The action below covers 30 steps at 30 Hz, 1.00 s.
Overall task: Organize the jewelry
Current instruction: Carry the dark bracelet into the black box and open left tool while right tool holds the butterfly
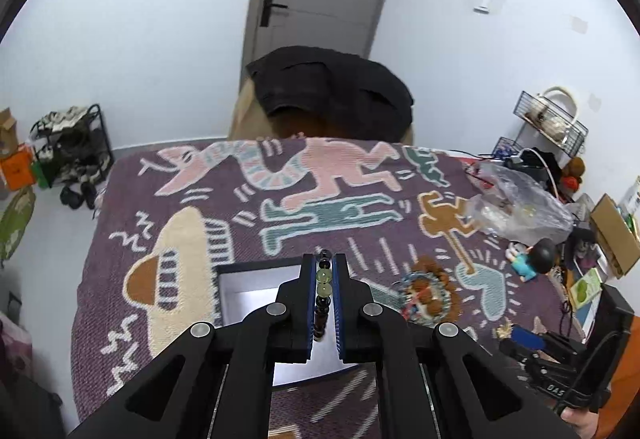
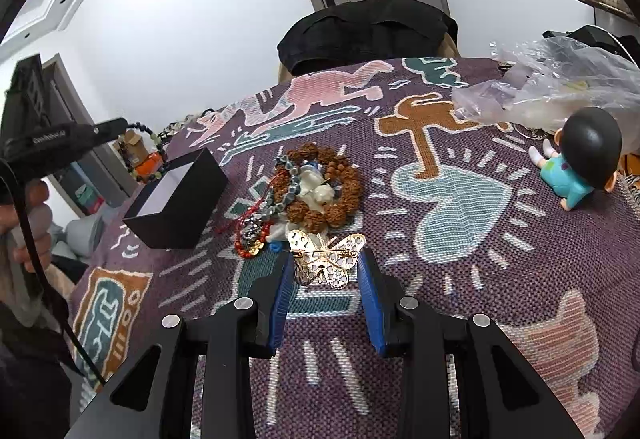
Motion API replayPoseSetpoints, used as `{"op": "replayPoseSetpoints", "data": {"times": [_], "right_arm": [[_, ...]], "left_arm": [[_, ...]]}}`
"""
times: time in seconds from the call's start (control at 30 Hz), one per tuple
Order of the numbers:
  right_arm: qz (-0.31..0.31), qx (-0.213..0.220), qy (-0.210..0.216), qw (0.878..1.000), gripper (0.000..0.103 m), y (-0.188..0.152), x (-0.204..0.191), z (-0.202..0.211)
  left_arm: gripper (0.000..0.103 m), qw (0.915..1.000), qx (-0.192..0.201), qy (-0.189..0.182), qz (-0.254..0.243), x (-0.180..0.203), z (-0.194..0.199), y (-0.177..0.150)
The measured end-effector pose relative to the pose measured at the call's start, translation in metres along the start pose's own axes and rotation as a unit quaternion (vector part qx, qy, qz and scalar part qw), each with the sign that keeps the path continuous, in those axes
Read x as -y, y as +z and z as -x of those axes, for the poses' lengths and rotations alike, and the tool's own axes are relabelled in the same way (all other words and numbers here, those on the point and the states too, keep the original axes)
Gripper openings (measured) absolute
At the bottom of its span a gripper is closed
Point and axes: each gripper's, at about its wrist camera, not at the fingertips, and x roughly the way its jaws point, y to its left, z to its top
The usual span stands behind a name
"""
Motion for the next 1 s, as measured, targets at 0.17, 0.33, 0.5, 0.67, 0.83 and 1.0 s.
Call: {"op": "replayPoseSetpoints", "data": {"times": [0.17, 0.33, 0.5, 0.67, 0.83, 1.0], "right_arm": [[0.002, -0.004, 0.002, 1.0, 0.034, 0.0, -0.004, -0.004], [0.006, -0.008, 0.005, 1.0, 0.034, 0.001, -0.01, -0.009], [0.015, -0.009, 0.012, 1.0, 0.034, 0.006, -0.022, -0.013], [0.03, -0.007, 0.028, 0.999, 0.034, 0.018, -0.045, -0.02], [0.048, -0.007, 0.05, 0.998, 0.034, 0.033, -0.074, -0.029], [0.067, -0.011, 0.068, 0.995, 0.034, 0.048, -0.108, -0.043]], "left_arm": [[0.008, 0.9998, -0.016, 0.012, 0.005, -0.011, -0.011, -0.008], [0.019, 0.9981, -0.054, 0.015, 0.027, -0.021, -0.022, -0.013], [0.078, 0.999, -0.01, 0.022, 0.037, -0.03, -0.006, -0.017], [0.079, 0.9987, -0.001, 0.026, 0.045, -0.043, 0.004, -0.018], [0.079, 0.9981, 0.002, 0.033, 0.052, -0.057, 0.01, -0.025], [0.079, 0.9972, 0.006, 0.04, 0.062, -0.07, 0.018, -0.032]]}}
